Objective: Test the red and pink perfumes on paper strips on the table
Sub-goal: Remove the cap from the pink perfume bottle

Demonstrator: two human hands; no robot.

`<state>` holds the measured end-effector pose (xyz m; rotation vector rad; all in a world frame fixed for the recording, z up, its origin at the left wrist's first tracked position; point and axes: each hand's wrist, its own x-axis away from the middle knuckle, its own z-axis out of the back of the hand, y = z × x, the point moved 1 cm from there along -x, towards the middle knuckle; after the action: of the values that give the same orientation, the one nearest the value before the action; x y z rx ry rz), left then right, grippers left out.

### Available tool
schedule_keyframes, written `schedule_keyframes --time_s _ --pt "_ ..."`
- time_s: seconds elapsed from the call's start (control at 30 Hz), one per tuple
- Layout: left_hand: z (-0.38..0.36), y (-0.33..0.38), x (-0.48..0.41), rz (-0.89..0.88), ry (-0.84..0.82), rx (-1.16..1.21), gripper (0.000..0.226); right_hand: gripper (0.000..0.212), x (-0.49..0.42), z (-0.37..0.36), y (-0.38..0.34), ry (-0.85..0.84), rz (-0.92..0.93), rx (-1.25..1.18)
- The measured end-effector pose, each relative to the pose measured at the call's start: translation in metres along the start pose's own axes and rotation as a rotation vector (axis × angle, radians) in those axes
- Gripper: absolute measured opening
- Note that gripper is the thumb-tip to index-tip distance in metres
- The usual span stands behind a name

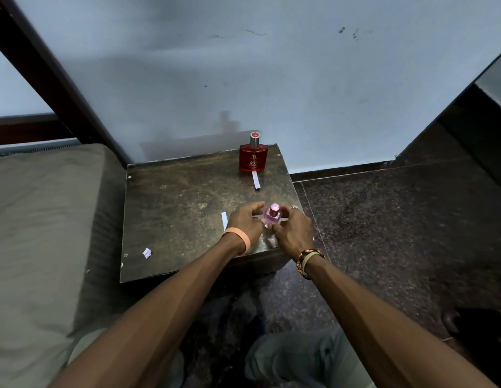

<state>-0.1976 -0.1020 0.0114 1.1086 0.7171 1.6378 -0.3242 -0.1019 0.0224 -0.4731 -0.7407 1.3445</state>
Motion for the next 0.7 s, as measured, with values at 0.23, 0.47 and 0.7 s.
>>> schedule_keyframes --time_s 0.23,0.47,0.7 --pt "0.002 0.028 0.005 -0.179 0.028 -0.15 0.044 0.017 -0.002 0.003 -0.002 -0.011 0.039 0.068" --pt "-0.005 0.037 0.004 -0.261 0.026 -0.384 0.038 0.01 -0.004 -0.003 0.015 -0.034 0.027 0.104" --pt "-0.001 0.037 0.001 -0.264 0.099 -0.433 0.019 0.018 -0.001 0.001 0.007 0.01 0.084 0.245"
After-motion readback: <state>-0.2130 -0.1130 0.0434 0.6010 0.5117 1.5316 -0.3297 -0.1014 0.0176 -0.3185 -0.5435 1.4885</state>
